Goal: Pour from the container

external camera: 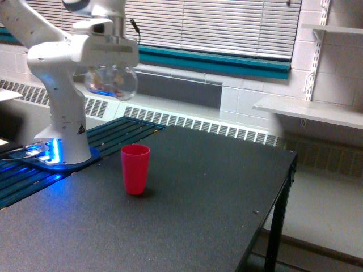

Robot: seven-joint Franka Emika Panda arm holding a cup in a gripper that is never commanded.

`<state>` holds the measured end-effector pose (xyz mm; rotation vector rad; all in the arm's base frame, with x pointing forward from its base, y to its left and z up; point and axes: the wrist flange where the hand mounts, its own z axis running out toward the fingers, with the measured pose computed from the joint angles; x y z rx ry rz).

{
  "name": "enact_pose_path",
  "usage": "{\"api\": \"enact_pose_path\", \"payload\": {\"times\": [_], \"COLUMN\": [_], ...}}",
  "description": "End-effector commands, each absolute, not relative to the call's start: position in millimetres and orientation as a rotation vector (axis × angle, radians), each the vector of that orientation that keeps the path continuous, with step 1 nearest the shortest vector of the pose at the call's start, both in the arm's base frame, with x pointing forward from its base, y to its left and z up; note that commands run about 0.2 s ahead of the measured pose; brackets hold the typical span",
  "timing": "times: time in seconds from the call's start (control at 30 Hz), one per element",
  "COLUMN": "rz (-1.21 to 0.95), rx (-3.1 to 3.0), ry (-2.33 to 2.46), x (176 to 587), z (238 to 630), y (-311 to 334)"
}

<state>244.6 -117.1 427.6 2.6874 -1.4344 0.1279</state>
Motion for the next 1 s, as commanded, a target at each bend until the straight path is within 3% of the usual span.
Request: {"api": "enact_pose_path", "payload": {"times": [0.03, 0.1, 0.17, 0.37, 0.53, 1.0], "rz": [0.083, 0.150, 0.033, -0.014, 0.055, 0.124], "rx": [2.702, 2.693, 2.668, 2.681, 2.677, 2.437], "ry": [-1.388, -1.428, -1.391, -1.294, -1.315, -1.713], "x": [260.0, 271.0, 263.6, 265.1, 267.8, 278.8], "z": [435.8, 438.8, 387.8, 363.4, 337.9, 280.0], "y": [-148.1, -155.5, -135.4, -139.3, -96.8, -82.9]}}
